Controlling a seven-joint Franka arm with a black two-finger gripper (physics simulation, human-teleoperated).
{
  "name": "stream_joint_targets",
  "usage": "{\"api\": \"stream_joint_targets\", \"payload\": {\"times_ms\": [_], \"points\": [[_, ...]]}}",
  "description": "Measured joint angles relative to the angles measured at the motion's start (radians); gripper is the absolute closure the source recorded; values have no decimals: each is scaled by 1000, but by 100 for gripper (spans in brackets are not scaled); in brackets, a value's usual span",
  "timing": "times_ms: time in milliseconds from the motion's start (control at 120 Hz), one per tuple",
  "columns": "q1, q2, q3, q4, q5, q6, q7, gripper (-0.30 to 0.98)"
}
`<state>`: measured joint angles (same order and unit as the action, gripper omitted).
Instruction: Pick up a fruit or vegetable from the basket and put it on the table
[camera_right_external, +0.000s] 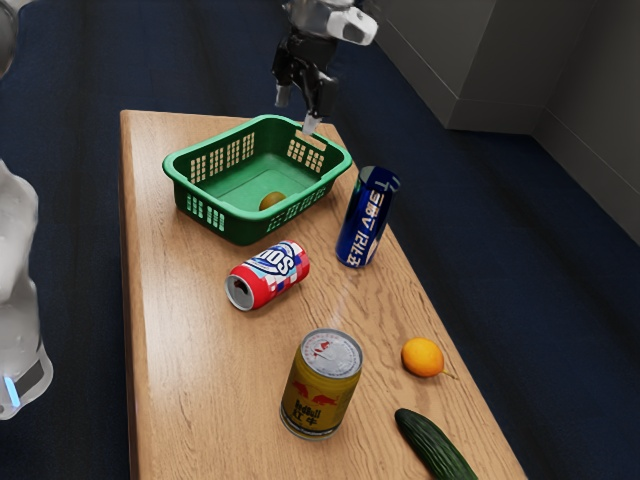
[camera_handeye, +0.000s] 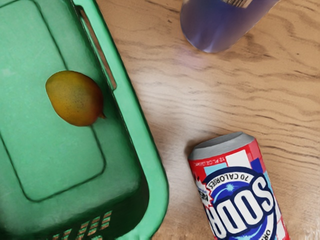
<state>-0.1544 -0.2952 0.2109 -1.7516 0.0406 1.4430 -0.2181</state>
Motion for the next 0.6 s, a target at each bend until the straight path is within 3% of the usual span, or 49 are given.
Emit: {"api": "stream_joint_targets", "payload": {"times_ms": [67, 158, 400, 600], "points": [[-88, -27, 73, -54, 17, 55, 9, 2], [-118, -22, 123, -58, 39, 107, 91, 2], [-129, 19, 118, -45, 53, 149, 409, 2], [-128, -53, 126, -140, 64, 141, 638, 2]]}}
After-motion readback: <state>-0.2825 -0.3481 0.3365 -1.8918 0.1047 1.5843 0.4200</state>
